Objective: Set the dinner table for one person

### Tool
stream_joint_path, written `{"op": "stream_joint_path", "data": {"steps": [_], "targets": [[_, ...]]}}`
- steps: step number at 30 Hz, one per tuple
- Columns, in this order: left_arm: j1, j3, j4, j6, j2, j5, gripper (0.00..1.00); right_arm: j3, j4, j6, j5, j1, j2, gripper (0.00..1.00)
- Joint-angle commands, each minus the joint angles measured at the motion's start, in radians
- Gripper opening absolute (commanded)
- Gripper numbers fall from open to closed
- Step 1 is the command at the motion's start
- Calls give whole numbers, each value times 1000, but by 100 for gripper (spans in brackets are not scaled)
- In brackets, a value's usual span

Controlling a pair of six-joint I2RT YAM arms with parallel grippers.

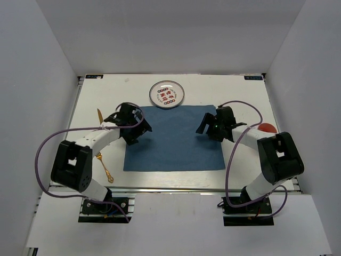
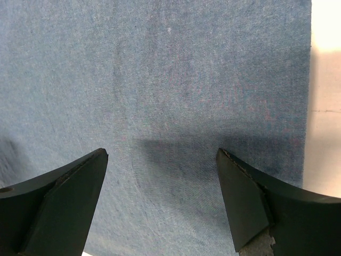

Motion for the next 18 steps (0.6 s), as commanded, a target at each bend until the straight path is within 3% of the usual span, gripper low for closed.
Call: {"op": "stream_joint_path", "data": {"steps": [1,8,18], "targets": [[1,47,-30,9,-95,-6,98,11,-73,-30,18,-4,26,89],[1,114,-95,37,-141,-52,98,-35,-78,-2,32,-2,-90,89],[1,153,-147,70,-202,-66,98,129,-75,-62,-14,-10,-57,89]]}}
